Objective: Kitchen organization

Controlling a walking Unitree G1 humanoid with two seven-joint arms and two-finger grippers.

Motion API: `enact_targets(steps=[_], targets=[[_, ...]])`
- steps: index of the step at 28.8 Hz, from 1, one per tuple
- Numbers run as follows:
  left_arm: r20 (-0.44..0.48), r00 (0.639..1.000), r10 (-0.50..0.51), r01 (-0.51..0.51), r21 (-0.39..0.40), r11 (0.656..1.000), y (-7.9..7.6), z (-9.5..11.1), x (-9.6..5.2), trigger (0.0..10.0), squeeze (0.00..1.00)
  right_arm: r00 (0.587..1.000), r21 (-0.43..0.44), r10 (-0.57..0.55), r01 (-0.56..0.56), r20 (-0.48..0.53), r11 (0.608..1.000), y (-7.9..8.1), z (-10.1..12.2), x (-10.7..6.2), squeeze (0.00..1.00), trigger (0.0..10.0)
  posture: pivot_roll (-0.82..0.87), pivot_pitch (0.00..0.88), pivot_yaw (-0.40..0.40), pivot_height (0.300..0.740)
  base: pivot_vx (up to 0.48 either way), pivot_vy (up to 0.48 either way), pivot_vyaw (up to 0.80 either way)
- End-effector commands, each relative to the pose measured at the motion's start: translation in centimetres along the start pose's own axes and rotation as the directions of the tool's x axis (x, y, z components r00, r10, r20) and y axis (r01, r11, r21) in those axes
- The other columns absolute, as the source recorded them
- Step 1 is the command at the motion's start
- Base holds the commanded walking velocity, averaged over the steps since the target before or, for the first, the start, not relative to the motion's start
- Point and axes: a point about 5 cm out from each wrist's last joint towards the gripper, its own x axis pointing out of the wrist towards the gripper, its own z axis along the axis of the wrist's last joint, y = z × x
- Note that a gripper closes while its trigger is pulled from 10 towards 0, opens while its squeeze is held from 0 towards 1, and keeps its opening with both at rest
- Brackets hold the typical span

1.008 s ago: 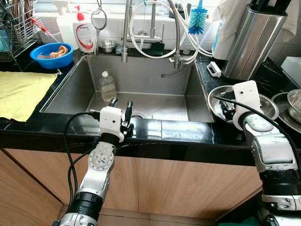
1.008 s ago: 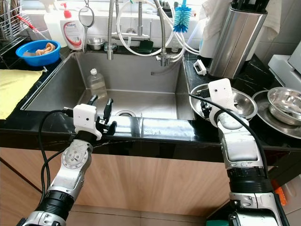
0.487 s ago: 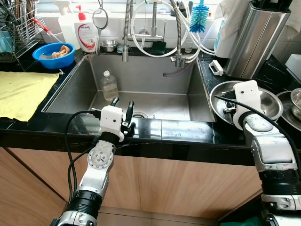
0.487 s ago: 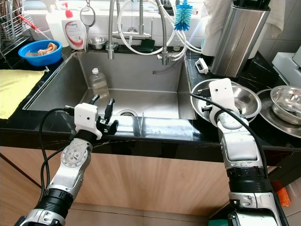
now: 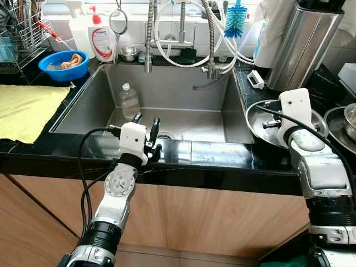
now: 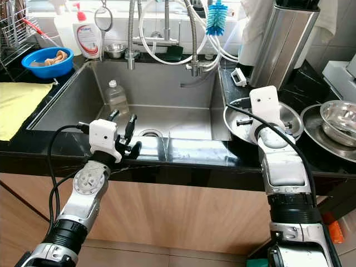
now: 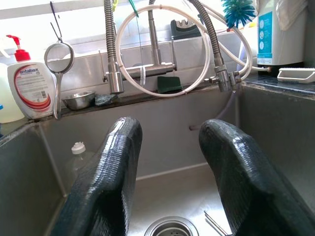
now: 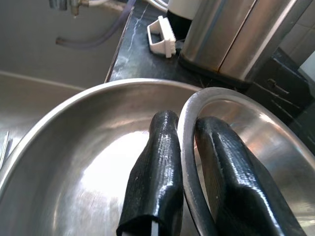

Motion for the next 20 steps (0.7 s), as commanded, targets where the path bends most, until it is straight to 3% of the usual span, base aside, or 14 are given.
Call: enact_targets(steps=[1, 16, 19, 20], targets=[[-0.012, 1.000, -0.002, 0.002, -0.001, 1.000, 0.2, -0.2, 0.2, 10.0, 0.00, 0.998, 0.030, 0.001, -0.003, 0.067, 1.000, 0.0, 1.8, -0.1, 0.00, 0.0, -0.17, 0.000, 0.011, 0.706, 0.000, 0.000, 0.00], [-0.006, 1.000, 0.007, -0.007, -0.003, 1.000, 0.2, -0.1, 0.1, 10.0, 0.00, 0.969, 0.080, 0.052, -0.073, 0.240, 0.994, 1.2, 6.2, -0.9, 0.00, 0.0, -0.17, 0.000, 0.007, 0.706, 0.000, 0.000, 0.00], [-0.005, 1.000, 0.015, -0.015, -0.004, 1.000, 0.3, -0.1, 0.1, 10.0, 0.00, 0.943, 0.069, 0.100, -0.128, 0.317, 0.989, 1.9, 7.2, -0.9, 0.00, 0.0, -0.18, 0.000, 0.009, 0.706, 0.000, 0.000, 0.00], [-0.005, 1.000, 0.017, -0.017, -0.004, 1.000, 0.2, -0.1, 0.1, 10.0, 0.00, 0.918, 0.030, 0.166, -0.189, 0.360, 0.981, 3.1, 7.7, -0.9, 0.00, 10.0, -0.18, 0.000, 0.009, 0.706, 0.000, 0.000, 0.00]])
